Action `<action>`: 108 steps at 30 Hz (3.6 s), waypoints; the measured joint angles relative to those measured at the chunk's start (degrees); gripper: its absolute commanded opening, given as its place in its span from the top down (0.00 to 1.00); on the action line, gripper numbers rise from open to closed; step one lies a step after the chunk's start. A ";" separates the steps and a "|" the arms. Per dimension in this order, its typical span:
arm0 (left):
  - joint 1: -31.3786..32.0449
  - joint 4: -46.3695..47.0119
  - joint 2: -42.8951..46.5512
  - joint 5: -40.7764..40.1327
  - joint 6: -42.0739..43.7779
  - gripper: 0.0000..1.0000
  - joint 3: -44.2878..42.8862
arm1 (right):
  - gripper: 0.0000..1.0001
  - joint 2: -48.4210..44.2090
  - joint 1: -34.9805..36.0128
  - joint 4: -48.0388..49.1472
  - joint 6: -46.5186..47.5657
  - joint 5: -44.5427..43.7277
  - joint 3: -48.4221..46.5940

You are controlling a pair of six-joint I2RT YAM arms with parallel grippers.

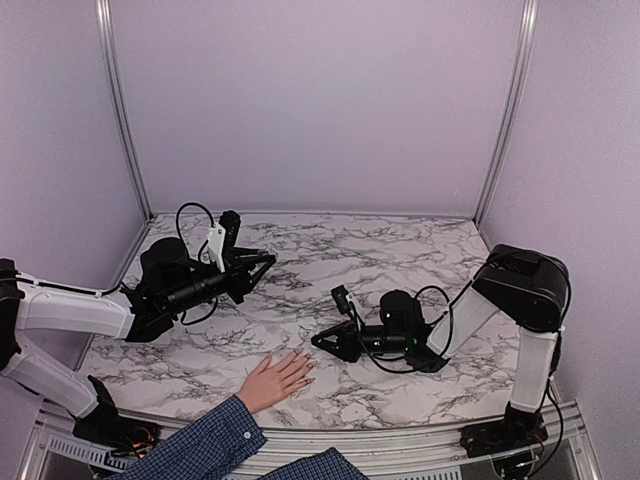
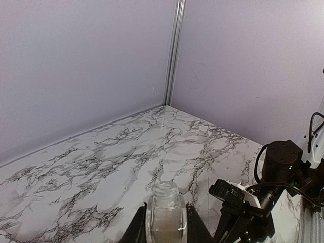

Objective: Paint the nails
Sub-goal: Paint the hand on the nail.

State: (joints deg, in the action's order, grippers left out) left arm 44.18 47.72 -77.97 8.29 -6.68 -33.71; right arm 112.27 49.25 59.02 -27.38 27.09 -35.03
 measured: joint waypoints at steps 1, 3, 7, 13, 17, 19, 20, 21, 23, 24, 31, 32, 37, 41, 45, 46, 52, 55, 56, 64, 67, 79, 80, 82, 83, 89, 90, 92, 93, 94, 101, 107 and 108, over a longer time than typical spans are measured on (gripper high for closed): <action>0.00 0.00 0.00 0.09 0.00 1.00 0.00 | 1.00 0.00 -0.02 -0.02 -0.02 -0.13 0.00; 0.00 0.02 0.00 0.22 0.00 1.00 0.00 | 1.00 0.00 -0.04 -0.02 -0.02 -0.28 0.00; 0.00 0.02 0.00 0.22 0.00 1.00 0.00 | 1.00 0.00 -0.04 -0.09 0.00 -0.57 0.00; 0.00 0.00 0.00 0.24 0.00 1.00 0.00 | 1.00 0.00 -0.04 -0.39 0.20 -0.66 0.00; 0.00 0.02 0.00 0.22 0.00 1.00 0.00 | 1.00 0.00 -0.09 -0.68 0.24 -0.70 0.00; 0.00 0.02 0.00 0.22 0.00 1.00 0.00 | 1.00 0.00 -0.17 -0.81 0.24 -0.70 0.00; 0.00 0.02 0.00 0.22 0.00 1.00 0.00 | 1.00 0.00 -0.26 -0.83 0.26 -0.72 0.00; 0.00 0.02 0.00 0.22 0.00 1.00 0.00 | 1.00 0.00 -0.33 -0.83 0.28 -0.74 0.00; 0.00 0.00 0.00 0.22 0.00 1.00 0.00 | 1.00 0.00 -0.42 -0.85 0.37 -0.87 0.00; 0.00 0.00 0.00 0.22 0.00 1.00 0.00 | 1.00 0.00 -0.44 -0.85 0.39 -0.94 0.00; -0.02 0.00 0.00 0.22 0.00 1.00 0.00 | 1.00 0.00 -0.66 -0.85 0.42 -1.16 0.02; -0.02 0.02 0.00 0.22 0.00 1.00 0.00 | 1.00 0.00 -0.70 -0.85 0.44 -1.27 0.02; -0.02 0.00 0.00 0.22 0.00 1.00 0.00 | 1.00 -0.04 -0.70 -0.87 0.63 -1.53 0.02; -0.07 0.02 0.00 0.22 0.00 1.00 0.00 | 1.00 -0.31 -0.72 -1.05 0.87 -1.75 0.04; -0.07 0.00 0.00 0.22 0.00 1.00 0.00 | 1.00 -0.33 -0.74 -1.22 1.05 -1.81 0.04; -0.07 0.02 0.00 0.24 0.00 1.00 0.00 | 1.00 -0.33 -0.74 -1.25 1.07 -1.86 0.04; -0.07 0.02 0.00 0.22 0.00 1.00 0.00 | 1.00 -0.33 -0.74 -1.27 1.11 -1.95 0.07; -0.07 0.02 0.00 0.24 0.00 1.00 0.00 | 1.00 -0.33 -0.74 -1.31 1.16 -1.97 0.07; -0.07 0.00 0.00 0.24 0.00 1.00 0.00 | 1.00 -0.33 -0.76 -1.33 1.22 -1.97 0.09; -0.07 0.02 0.00 0.22 0.00 1.00 0.00 | 1.00 -0.72 -0.76 -2.14 1.51 -2.16 0.24; -0.07 0.02 0.00 0.24 0.00 1.00 0.00 | 1.00 -1.05 -0.76 -2.36 1.53 -2.19 0.48; -0.07 0.02 0.00 0.24 0.00 1.00 0.00 | 1.00 -4.55 -1.20 -2.56 2.03 -2.38 2.08; -0.07 0.00 0.00 0.24 0.00 1.00 0.00 | 1.00 -4.72 -1.27 -2.49 2.10 -2.36 2.16; -0.07 0.00 0.00 0.24 0.00 1.00 0.00 | 1.00 -4.83 -1.33 -2.47 2.12 -2.29 2.23; -0.07 0.02 0.00 0.22 0.00 1.00 0.00 | 1.00 -4.83 -1.33 -2.49 2.12 -2.14 2.25; -0.07 0.02 0.00 0.24 -0.02 1.00 0.00 | 1.00 -4.83 -1.33 -1.88 2.01 -0.76 2.27; -0.07 0.02 0.00 0.26 -0.02 1.00 0.00 | 1.00 -4.81 -1.33 -1.66 1.92 -0.46 2.27; -0.07 0.02 0.00 0.26 -0.04 1.00 0.00 | 1.00 -4.81 -1.33 -1.18 1.88 -0.11 2.27; -0.07 0.00 0.00 0.26 -0.04 1.00 0.00 | 1.00 -4.81 -1.33 -1.03 1.88 0.02 2.27; -0.07 0.02 0.00 0.28 -0.04 1.00 0.00 | 1.00 -4.81 -1.33 -0.87 1.88 0.11 2.27; -0.07 0.02 0.00 0.63 -0.04 1.00 0.00 | 1.00 -4.63 -1.11 -0.74 2.12 0.37 2.25; -0.07 0.02 0.00 0.70 -0.13 1.00 0.00 | 1.00 -4.04 -0.50 -0.31 2.51 0.20 2.10; -0.07 0.02 0.00 0.70 -0.22 1.00 0.00 | 1.00 -3.89 -0.33 -0.28 2.58 0.17 2.03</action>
State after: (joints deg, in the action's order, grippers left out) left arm 44.12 47.75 -77.97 8.99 -6.90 -33.71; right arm 108.38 48.93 58.74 -24.80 27.27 -32.99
